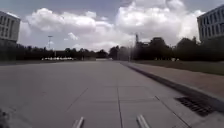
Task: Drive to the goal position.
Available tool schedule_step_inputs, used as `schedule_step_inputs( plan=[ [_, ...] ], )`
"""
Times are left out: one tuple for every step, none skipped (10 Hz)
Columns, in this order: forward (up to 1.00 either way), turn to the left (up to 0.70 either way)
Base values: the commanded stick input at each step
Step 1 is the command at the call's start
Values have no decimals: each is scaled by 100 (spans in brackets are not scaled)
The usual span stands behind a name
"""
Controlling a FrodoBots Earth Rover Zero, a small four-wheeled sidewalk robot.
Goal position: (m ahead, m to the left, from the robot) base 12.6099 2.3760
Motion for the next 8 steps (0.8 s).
schedule_step_inputs(
  plan=[
    [70,0],
    [70,0],
    [70,0],
    [70,0],
    [70,0],
    [70,0],
    [70,0],
    [70,0]
  ],
)
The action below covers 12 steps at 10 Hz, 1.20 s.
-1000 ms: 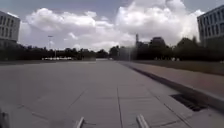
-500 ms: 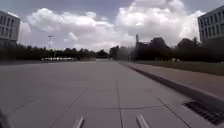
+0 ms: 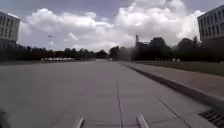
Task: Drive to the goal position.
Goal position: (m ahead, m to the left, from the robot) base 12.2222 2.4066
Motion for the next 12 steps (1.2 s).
schedule_step_inputs(
  plan=[
    [70,0],
    [70,0],
    [70,0],
    [70,0],
    [70,0],
    [70,0],
    [70,0],
    [70,0],
    [70,0],
    [70,0],
    [70,0],
    [70,0]
  ],
)
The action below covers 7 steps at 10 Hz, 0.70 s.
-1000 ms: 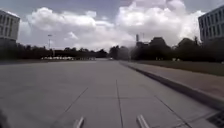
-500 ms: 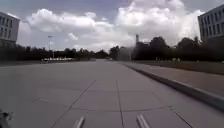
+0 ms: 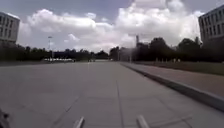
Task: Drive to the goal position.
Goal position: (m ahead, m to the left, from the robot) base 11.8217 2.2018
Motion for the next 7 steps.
schedule_step_inputs(
  plan=[
    [70,0],
    [70,0],
    [70,0],
    [70,0],
    [70,0],
    [70,0],
    [70,0]
  ],
)
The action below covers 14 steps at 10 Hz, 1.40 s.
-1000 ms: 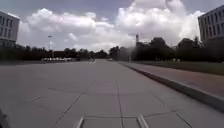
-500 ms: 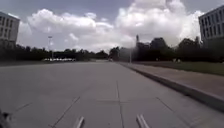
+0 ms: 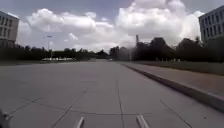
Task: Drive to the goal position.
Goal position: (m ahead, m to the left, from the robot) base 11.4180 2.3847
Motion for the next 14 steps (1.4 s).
schedule_step_inputs(
  plan=[
    [70,0],
    [70,0],
    [70,0],
    [70,0],
    [70,0],
    [70,0],
    [70,0],
    [70,0],
    [70,0],
    [70,0],
    [70,0],
    [70,0],
    [70,0],
    [70,0]
  ],
)
